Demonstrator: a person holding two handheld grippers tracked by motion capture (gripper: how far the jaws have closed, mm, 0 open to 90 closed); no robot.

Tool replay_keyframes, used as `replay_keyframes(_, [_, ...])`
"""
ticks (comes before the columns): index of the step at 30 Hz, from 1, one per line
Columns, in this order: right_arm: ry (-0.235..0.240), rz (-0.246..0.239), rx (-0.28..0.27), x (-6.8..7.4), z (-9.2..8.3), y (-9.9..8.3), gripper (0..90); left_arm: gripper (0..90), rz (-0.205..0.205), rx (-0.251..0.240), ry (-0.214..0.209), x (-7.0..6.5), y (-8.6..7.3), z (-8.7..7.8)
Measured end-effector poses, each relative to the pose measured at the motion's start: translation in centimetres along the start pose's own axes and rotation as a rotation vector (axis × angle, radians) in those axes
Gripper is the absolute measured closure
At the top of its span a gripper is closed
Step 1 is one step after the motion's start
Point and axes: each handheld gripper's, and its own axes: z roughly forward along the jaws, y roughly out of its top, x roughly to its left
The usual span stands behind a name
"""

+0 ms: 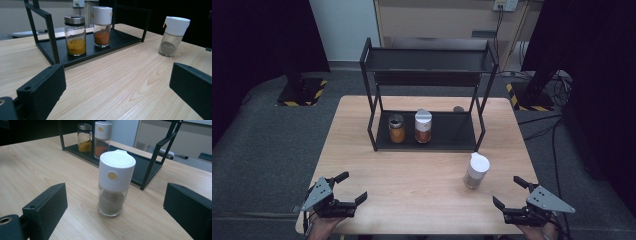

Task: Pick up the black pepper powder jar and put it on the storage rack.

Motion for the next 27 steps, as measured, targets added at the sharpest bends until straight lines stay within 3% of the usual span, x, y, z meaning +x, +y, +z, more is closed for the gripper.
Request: replay_keyframes(27, [-0.004, 0.013, 0.006, 0.5, 0.5, 1.9, 4.6, 0.0, -0.004, 0.001, 0.0, 0.0, 0.0, 0.0])
